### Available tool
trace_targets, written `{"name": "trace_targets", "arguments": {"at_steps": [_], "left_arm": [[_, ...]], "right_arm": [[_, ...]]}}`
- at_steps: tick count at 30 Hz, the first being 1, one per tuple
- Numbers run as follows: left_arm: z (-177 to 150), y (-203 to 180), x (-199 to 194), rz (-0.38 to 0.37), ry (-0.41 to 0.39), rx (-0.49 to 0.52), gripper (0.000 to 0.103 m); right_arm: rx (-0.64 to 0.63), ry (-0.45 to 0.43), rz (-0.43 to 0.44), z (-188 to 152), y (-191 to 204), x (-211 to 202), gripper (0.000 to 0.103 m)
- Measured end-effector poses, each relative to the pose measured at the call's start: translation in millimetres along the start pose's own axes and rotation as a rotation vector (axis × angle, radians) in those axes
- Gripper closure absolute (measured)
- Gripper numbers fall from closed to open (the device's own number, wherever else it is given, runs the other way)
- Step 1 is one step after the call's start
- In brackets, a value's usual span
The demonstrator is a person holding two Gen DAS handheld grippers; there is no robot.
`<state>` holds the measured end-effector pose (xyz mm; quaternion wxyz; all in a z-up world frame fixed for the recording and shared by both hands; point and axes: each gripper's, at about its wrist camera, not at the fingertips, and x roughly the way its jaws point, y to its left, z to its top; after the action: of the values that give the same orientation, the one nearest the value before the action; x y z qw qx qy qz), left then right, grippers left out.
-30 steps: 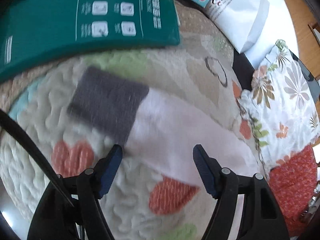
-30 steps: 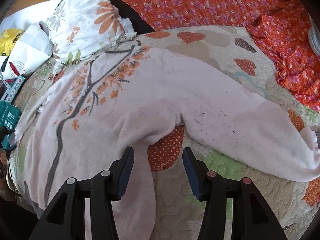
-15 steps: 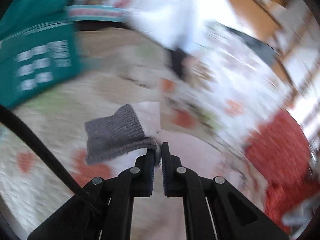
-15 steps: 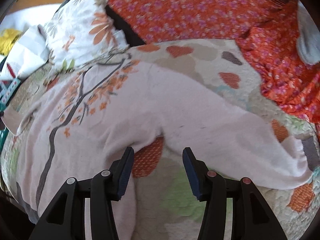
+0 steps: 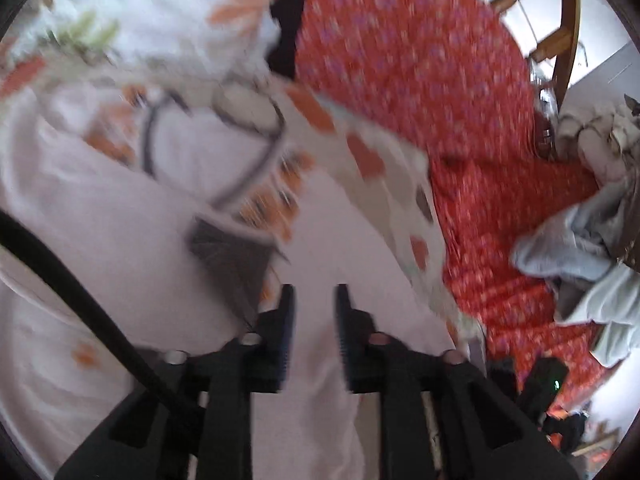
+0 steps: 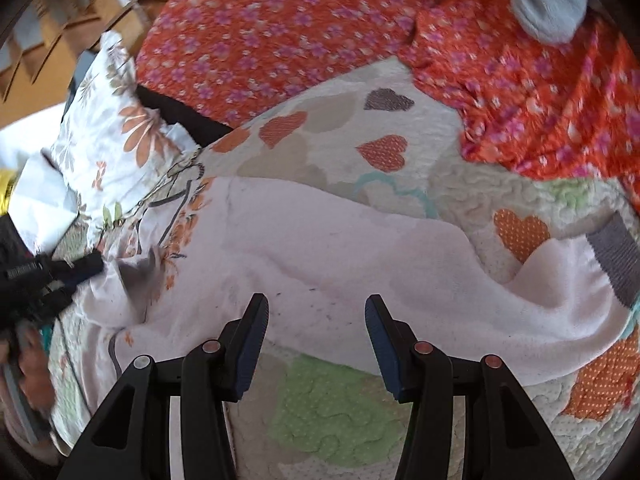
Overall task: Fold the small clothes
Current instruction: 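Carry the sleeve across the sweater body and open the left tool, then grasp the other sleeve's grey cuff with the right tool and lift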
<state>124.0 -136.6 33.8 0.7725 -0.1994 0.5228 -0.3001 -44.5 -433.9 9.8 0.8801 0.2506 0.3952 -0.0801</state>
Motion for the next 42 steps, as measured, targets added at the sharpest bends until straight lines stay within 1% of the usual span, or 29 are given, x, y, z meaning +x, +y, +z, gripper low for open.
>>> {"name": "trace_targets", "arguments": {"at_steps": [1, 2, 3, 4, 6, 7, 9, 11, 13, 15, 16, 17, 19, 20, 21, 22, 24, 25, 26, 27, 28, 29, 30, 31, 34, 36, 38, 40, 42], "left_arm": [[-4.4, 1.7, -1.4, -0.016, 0.011, -0.008, 0.069], [-9.0, 2.1, -3.4, -0.021, 0.012, -0.005, 0.065], [-12.0, 3.4, -9.3, -0.017, 0.005, 0.008, 0.057], [-13.7, 4.2, -17.7, -0.010, -0.007, 0.024, 0.048], [-17.8, 9.6, -44.0, 0.037, -0.061, 0.063, 0.040], [-19.2, 16.8, -59.6, 0.077, -0.097, 0.078, 0.036], [-23.4, 33.5, -84.4, 0.189, -0.163, 0.092, 0.034], [-26.9, 61.4, -112.1, 0.311, -0.232, 0.080, 0.032], [-29.7, 90.9, -134.5, 0.417, -0.282, 0.052, 0.031], [-32.4, 119.4, -151.2, 0.491, -0.324, 0.018, 0.031], [-33.7, 132.5, -157.1, 0.513, -0.338, -0.006, 0.031], [-34.8, 147.4, -163.1, 0.527, -0.347, -0.039, 0.031], [-37.5, 174.4, -170.7, 0.515, -0.358, -0.109, 0.031], [-37.2, 184.2, -171.1, 0.508, -0.350, -0.138, 0.031], [-37.0, 192.1, -173.3, 0.504, -0.338, -0.159, 0.031], [-36.0, 197.9, -174.1, 0.494, -0.328, -0.179, 0.031], [-34.8, 210.5, -181.9, 0.458, -0.328, -0.221, 0.031], [-35.2, 215.6, -185.7, 0.445, -0.332, -0.244, 0.031], [-36.0, 219.2, -188.7, 0.431, -0.338, -0.261, 0.031], [-35.4, 219.0, -187.6, 0.423, -0.341, -0.272, 0.031], [-36.2, 220.8, -187.8, 0.415, -0.339, -0.286, 0.031], [-37.5, 221.7, -187.4, 0.403, -0.335, -0.296, 0.031], [-37.8, 221.4, -186.0, 0.394, -0.329, -0.299, 0.031], [-37.9, 220.4, -183.2, 0.387, -0.319, -0.299, 0.031], [-39.6, 214.9, -176.5, 0.400, -0.291, -0.279, 0.031], [-40.4, 210.8, -171.1, 0.413, -0.276, -0.262, 0.031], [-41.5, 207.5, -163.8, 0.421, -0.254, -0.252, 0.031], [-42.4, 205.1, -157.4, 0.437, -0.232, -0.237, 0.031], [-45.8, 200.6, -147.3, 0.471, -0.206, -0.213, 0.031]], "right_arm": [[0.007, 0.010, 0.009, 0.5, -0.8, 2.3, 0.048], [0.011, 0.016, 0.016, 0.5, -0.4, 4.4, 0.048], [0.007, 0.020, 0.025, 0.1, 2.1, 5.9, 0.048], [-0.001, 0.024, 0.032, -0.6, 5.4, 7.0, 0.048], [-0.024, 0.027, 0.067, -3.5, 15.4, 7.7, 0.048], [-0.041, 0.031, 0.099, -6.1, 23.5, 7.5, 0.048], [-0.064, 0.040, 0.143, -11.8, 35.9, 7.2, 0.048], [-0.106, 0.074, 0.185, -14.4, 56.3, 13.0, 0.048], [-0.181, 0.101, 0.190, -15.7, 84.9, 20.4, 0.048], [-0.269, 0.112, 0.175, -18.1, 116.4, 28.2, 0.045], [-0.303, 0.116, 0.173, -20.2, 131.0, 33.0, 0.044], [-0.342, 0.119, 0.174, -21.6, 149.4, 39.8, 0.043], [-0.415, 0.127, 0.175, -25.4, 185.2, 54.9, 0.040], [-0.466, 0.125, 0.158, -28.6, 204.5, 64.6, 0.039], [-0.527, 0.116, 0.123, -33.9, 224.3, 74.8, 0.039], [-0.561, 0.113, 0.098, -37.0, 234.8, 82.9, 0.039], [-0.611, 0.120, 0.045, -42.2, 252.9, 105.4, 0.039], [-0.630, 0.125, 0.000, -44.4, 259.6, 116.9, 0.039], [-0.649, 0.120, -0.052, -45.5, 263.9, 125.7, 0.044], [-0.664, 0.113, -0.087, -45.3, 266.0, 133.2, 0.070], [-0.659, 0.121, -0.093, -42.7, 263.9, 137.0, 0.086], [-0.626, 0.125, -0.083, -36.8, 258.4, 137.3, 0.093], [-0.544, 0.119, -0.045, -26.3, 247.5, 133.1, 0.093], [-0.479, 0.106, -0.037, -16.7, 236.2, 128.5, 0.093], [-0.317, 0.067, -0.046, 4.0, 198.1, 112.0, 0.094], [-0.198, 0.078, -0.052, 13.8, 162.8, 106.9, 0.095], [-0.138, 0.103, -0.071, 15.9, 137.8, 107.8, 0.095], [-0.110, 0.114, -0.117, 16.0, 116.8, 108.4, 0.095], [-0.069, 0.131, -0.115, 16.3, 95.5, 107.0, 0.095]]}}
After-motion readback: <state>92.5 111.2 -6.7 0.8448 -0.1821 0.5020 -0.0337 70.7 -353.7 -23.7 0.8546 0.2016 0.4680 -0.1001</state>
